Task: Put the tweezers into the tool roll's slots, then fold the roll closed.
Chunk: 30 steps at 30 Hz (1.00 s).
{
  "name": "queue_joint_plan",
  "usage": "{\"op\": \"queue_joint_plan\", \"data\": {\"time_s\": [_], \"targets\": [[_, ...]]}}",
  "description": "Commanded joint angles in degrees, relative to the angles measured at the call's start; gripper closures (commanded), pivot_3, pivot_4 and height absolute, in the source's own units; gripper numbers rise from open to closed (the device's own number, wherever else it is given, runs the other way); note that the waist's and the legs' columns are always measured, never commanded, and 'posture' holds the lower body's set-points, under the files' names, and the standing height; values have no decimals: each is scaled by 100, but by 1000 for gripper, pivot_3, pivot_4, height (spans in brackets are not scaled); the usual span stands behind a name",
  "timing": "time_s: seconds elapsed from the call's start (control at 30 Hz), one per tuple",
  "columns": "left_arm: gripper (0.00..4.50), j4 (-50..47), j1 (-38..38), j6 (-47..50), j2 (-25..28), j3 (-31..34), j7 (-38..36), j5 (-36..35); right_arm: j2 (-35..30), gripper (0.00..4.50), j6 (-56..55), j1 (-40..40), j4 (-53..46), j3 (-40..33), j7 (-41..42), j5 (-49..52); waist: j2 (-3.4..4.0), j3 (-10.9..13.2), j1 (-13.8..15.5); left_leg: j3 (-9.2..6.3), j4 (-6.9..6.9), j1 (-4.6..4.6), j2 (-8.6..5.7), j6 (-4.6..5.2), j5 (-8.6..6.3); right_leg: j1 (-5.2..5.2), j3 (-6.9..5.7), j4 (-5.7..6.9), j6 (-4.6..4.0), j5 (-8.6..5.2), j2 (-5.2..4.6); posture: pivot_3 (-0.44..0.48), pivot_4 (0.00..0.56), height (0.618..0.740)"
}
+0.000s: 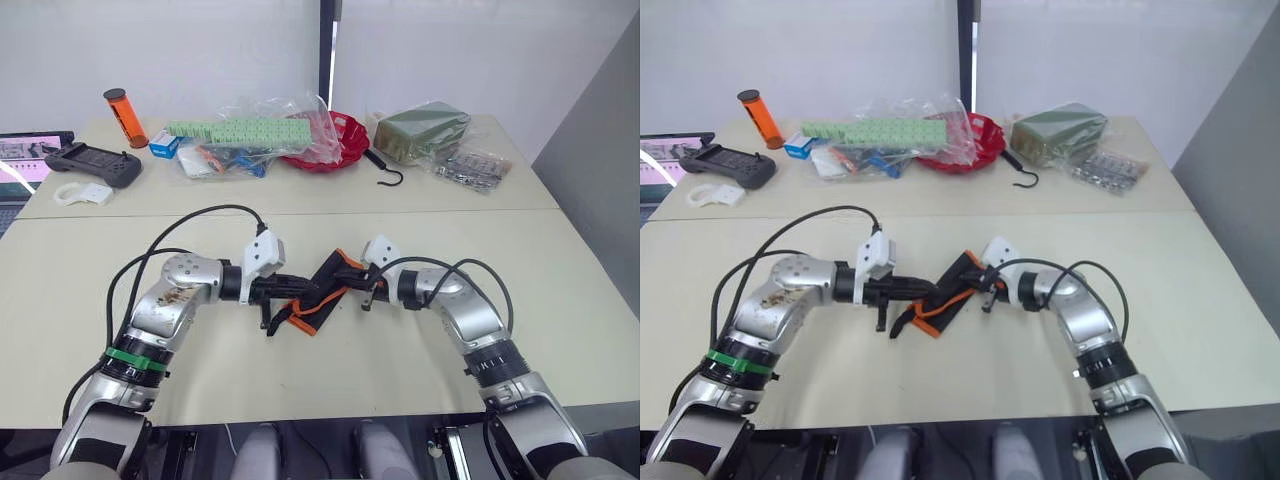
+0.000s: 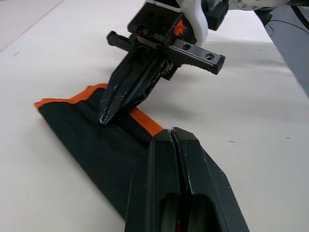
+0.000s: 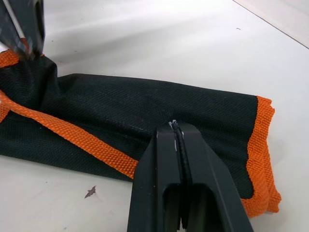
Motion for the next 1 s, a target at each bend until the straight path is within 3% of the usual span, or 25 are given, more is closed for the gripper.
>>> {"op": "queue_joint_plan", "data": {"time_s": [0.03, 0.17, 0.3, 0.63, 1.0], "targets": [[4457, 73, 89, -251, -61, -156, -19, 249, -48, 4500, 325, 307, 264, 408, 220, -234, 0, 0, 5, 0, 1, 0, 0, 0, 0, 0, 0, 0, 0, 0, 0, 0, 150, 740], [4457, 334, 324, -619, 30, -525, -98, 749, -51, 4500, 325, 303, 250, 392, 215, -227, 3, -3, 8, 0, 3, 2, 0, 0, 0, 2, 0, 0, 0, 0, 0, 0, 150, 740], [4457, 200, 598, -576, 56, -688, -224, 780, -56, 4500, 288, 310, 221, 334, 190, -218, 10, -13, 1, 1, 1, 10, 1, 0, 0, 8, 0, 1, 0, 0, 0, 0, 150, 740], [4457, 387, 833, -377, -106, -593, 161, 802, 185, 4500, 335, 544, -798, -192, 198, 532, 12, -22, 15, 4, 1, 22, 4, 1, -1, 16, 2, 1, 5, -5, 2, 0, 150, 740], [4457, 614, 786, -268, -162, -657, 565, 1103, 887, 4500, -31, 413, -92, -51, -167, 271, 17, -24, 19, 4, 5, 35, 6, 2, 0, 21, 3, 7, 26, -17, 5, 0, 150, 740]]}}
